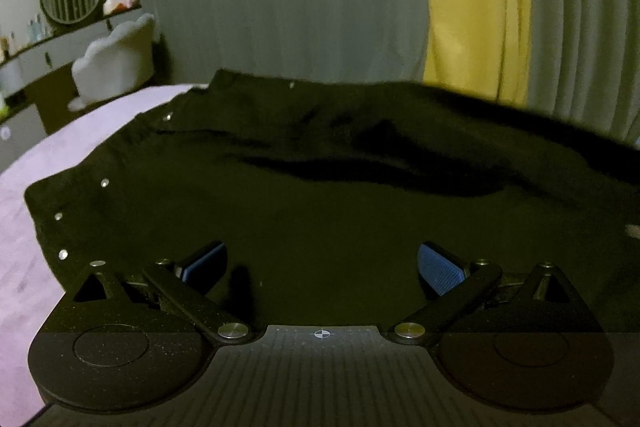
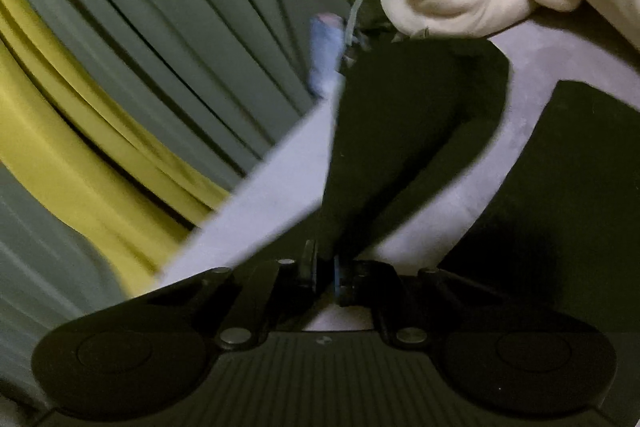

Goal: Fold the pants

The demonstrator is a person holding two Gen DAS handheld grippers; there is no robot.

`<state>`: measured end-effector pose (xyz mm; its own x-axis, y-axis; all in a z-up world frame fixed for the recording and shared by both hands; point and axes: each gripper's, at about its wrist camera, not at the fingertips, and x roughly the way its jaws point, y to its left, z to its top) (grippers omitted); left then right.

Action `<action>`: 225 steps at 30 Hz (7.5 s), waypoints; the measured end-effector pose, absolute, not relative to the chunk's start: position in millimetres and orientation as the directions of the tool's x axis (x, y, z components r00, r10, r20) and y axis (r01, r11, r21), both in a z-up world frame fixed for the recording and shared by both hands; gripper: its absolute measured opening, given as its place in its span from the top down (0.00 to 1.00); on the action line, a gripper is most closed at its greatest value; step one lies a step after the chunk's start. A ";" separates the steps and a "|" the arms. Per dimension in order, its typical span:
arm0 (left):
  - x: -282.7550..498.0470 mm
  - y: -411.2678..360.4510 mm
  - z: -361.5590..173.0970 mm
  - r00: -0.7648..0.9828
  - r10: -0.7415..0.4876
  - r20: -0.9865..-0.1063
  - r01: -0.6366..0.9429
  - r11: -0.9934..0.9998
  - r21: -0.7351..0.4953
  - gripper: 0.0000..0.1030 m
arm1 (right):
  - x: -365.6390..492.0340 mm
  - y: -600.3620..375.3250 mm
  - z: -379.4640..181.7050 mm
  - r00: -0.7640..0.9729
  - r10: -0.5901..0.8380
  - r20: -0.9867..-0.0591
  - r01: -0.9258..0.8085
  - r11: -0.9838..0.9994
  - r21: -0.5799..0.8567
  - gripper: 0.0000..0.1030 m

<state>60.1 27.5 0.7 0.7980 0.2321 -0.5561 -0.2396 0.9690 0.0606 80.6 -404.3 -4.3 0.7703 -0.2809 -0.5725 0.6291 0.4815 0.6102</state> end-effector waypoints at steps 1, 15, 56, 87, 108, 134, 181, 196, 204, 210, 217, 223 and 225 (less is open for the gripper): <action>54.5 30.2 8.0 0.824 0.212 -0.525 -0.231 0.973 0.031 0.00 | 62.3 -401.1 0.2 0.795 -0.277 -0.539 0.603 0.452 0.657 0.95; 217.1 124.5 77.3 0.857 -0.277 -0.435 -0.027 0.818 -0.574 0.00 | -20.5 -386.2 -65.6 0.798 -0.198 -0.569 0.587 0.465 0.662 0.96; 2.4 226.9 37.9 0.717 -0.274 -0.641 -0.274 0.735 -0.621 0.46 | -115.4 -429.7 -50.7 0.779 -0.157 -0.607 0.599 0.476 0.645 0.84; -29.1 169.3 96.9 0.868 0.110 -0.485 -0.313 0.878 -0.362 0.14 | -165.1 -438.4 0.9 0.758 -0.280 -0.589 0.614 0.611 0.500 0.53; 125.2 51.5 8.8 0.705 0.068 -0.706 -0.047 0.998 0.050 0.17 | -154.0 -367.3 -4.8 0.693 -0.473 -0.544 0.713 0.563 0.418 0.26; 30.9 38.6 37.1 0.733 -0.121 -0.669 -0.041 0.974 -0.222 0.00 | -189.3 -479.6 -45.1 0.769 -0.347 -0.536 0.628 0.255 0.736 0.69; 105.4 47.1 -22.8 0.711 0.344 -0.613 -0.349 0.930 0.117 0.00 | -102.2 -341.8 -47.4 0.758 -0.164 -0.631 0.462 0.818 0.342 0.59; 30.3 -28.2 -6.0 0.742 -0.058 -0.668 0.015 0.997 -0.069 0.00 | -206.0 -443.9 -60.6 0.757 -0.319 -0.570 0.652 0.308 0.693 0.43; 32.8 -39.7 -15.5 0.721 -0.036 -0.692 0.040 0.999 -0.010 0.00 | -227.5 -493.7 -87.3 0.805 -0.326 -0.496 0.561 0.143 0.816 0.43; 34.4 -30.7 -17.6 0.721 -0.062 -0.690 0.026 0.998 -0.062 0.00 | -201.3 -510.8 -82.0 0.807 -0.312 -0.501 0.578 0.243 0.779 0.41; 34.9 -38.9 -22.8 0.719 -0.020 -0.695 0.038 0.999 0.011 0.00 | -186.2 -516.4 -77.6 0.779 -0.325 -0.536 0.624 0.313 0.716 0.52; 34.1 -37.4 -23.0 0.717 -0.027 -0.696 0.039 0.999 0.002 0.00 | -194.6 -520.2 -82.3 0.786 -0.314 -0.532 0.615 0.313 0.724 0.68; 34.1 -37.8 -23.3 0.717 -0.025 -0.696 0.039 0.999 0.004 0.00 | -195.6 -521.8 -82.7 0.788 -0.310 -0.531 0.611 0.291 0.737 0.65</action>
